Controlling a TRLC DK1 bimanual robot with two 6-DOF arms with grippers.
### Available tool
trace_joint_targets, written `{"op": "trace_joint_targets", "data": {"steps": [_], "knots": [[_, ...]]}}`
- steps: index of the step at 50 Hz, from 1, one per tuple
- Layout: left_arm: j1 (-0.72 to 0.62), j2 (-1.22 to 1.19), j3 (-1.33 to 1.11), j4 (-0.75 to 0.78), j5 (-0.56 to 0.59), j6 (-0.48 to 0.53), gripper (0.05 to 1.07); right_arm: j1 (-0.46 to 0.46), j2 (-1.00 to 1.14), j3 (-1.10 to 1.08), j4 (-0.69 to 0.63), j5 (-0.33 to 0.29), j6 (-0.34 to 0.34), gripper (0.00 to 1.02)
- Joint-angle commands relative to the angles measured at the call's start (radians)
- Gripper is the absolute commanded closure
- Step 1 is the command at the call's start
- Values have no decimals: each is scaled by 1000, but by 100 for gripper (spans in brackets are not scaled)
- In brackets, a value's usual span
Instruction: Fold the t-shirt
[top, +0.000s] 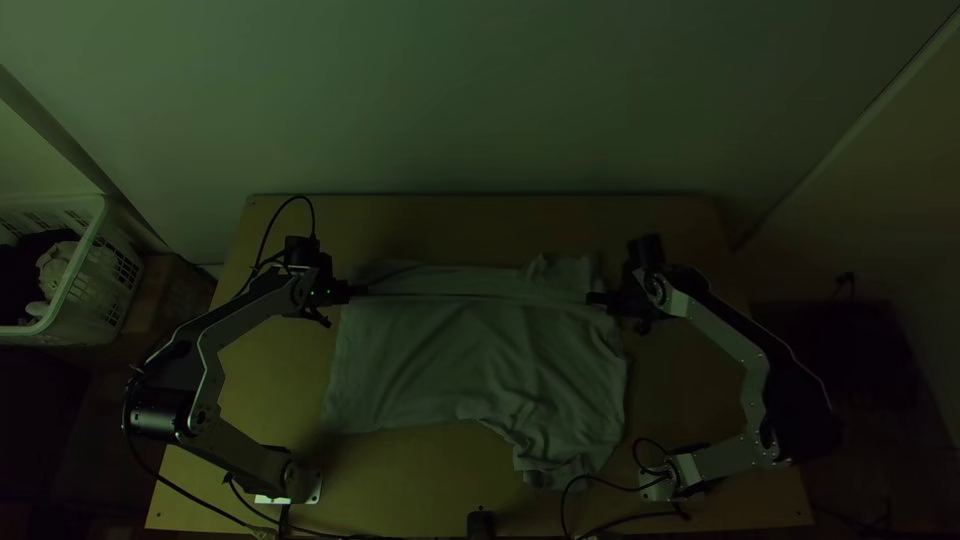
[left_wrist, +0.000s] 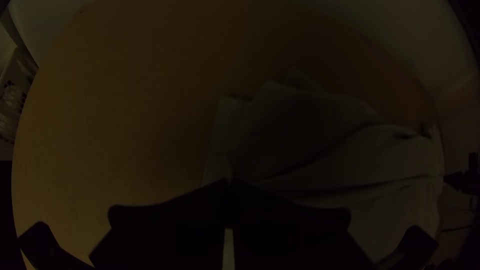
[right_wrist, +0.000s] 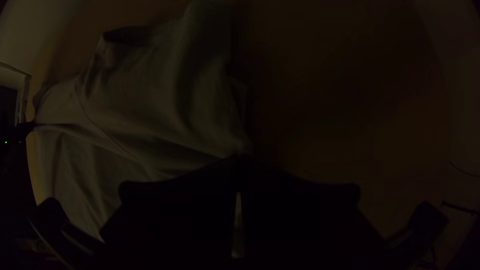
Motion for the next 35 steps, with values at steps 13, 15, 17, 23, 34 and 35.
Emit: {"op": "trace_joint_targets", "data": {"steps": [13,15,17,23,34,35], "knots": [[21,13,-68,74,-2,-17,102,16,-62,-127,83,45,-11,100],[21,11,-79,91,-2,-17,89,16,-62,-135,105,59,-12,99],[21,10,-90,104,-2,-14,69,16,-59,-138,117,70,-14,92],[15,7,-85,89,-2,1,8,15,-59,-138,109,84,-6,18],[21,-82,-65,52,-2,29,9,-2,-143,-109,56,84,2,3],[21,-90,-65,49,0,29,9,-2,-154,-106,49,84,2,3]]}}
